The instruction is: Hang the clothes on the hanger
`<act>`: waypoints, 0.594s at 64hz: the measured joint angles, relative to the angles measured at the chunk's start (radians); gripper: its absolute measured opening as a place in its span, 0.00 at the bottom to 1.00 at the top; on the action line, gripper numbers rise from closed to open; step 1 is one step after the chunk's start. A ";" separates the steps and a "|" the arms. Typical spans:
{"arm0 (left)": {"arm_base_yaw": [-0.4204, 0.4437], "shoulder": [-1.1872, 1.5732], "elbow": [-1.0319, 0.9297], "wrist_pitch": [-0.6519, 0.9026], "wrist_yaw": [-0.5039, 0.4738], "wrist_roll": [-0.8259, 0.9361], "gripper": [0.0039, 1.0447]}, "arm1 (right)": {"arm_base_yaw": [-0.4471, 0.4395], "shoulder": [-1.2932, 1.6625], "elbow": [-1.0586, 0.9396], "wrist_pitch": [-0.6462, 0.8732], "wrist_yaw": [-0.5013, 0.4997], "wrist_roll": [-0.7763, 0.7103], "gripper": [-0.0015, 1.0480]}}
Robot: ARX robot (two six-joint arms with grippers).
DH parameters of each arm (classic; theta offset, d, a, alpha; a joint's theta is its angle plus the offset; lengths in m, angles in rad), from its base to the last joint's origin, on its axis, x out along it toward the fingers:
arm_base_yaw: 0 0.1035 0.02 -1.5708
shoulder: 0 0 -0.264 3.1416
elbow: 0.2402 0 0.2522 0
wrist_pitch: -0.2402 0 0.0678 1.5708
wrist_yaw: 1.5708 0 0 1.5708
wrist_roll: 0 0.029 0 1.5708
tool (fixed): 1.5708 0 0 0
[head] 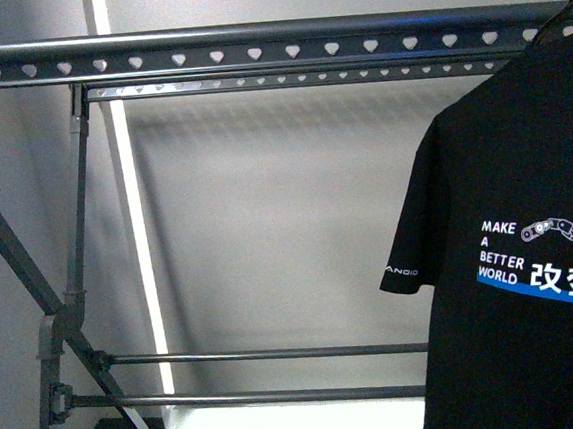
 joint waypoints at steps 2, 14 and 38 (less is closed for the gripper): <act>0.015 -0.023 -0.029 0.005 0.020 0.000 0.03 | 0.011 0.027 0.032 -0.011 0.025 0.000 0.05; 0.063 -0.166 -0.171 0.005 0.054 0.003 0.03 | 0.067 0.179 0.248 -0.086 0.160 -0.001 0.05; 0.063 -0.437 -0.309 -0.129 0.056 0.004 0.03 | 0.116 0.249 0.236 -0.058 0.292 -0.064 0.05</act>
